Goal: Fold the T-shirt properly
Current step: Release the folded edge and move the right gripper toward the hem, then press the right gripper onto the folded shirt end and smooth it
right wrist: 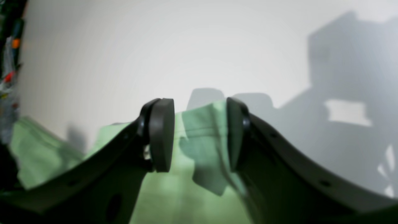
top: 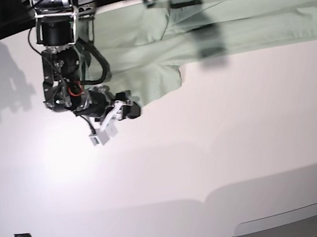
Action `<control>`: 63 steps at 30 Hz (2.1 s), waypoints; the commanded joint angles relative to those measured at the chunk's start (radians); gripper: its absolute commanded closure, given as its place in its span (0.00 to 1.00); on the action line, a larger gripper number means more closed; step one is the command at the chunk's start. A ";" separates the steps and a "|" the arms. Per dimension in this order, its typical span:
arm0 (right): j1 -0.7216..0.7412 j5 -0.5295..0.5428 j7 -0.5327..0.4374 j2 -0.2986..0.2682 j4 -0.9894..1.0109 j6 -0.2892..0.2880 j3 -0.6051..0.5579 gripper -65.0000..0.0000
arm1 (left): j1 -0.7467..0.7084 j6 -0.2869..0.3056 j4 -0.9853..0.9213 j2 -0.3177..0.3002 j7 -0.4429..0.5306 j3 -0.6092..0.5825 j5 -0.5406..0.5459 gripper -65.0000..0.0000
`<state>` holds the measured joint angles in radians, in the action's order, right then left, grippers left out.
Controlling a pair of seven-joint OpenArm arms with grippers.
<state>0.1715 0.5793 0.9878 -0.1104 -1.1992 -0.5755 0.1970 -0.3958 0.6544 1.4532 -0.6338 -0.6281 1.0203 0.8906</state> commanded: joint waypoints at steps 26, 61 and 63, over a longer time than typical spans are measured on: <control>-0.013 0.457 0.408 0.050 -0.319 -0.123 -0.001 1.00 | -0.001 0.002 0.016 -0.012 0.022 0.010 0.017 0.72; -0.552 0.636 0.408 0.102 -0.617 -0.123 -0.002 0.86 | -0.001 0.002 0.016 -0.012 0.017 0.010 0.017 0.72; -0.552 0.638 0.408 0.102 -0.617 -0.123 -0.002 0.69 | -0.001 0.002 0.016 -0.012 0.017 0.010 0.017 0.72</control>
<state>-0.3824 1.1824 1.4071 -0.0082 -1.7966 -0.6926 0.1963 -0.3958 0.6548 1.4532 -0.6151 -0.6353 1.0203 0.8864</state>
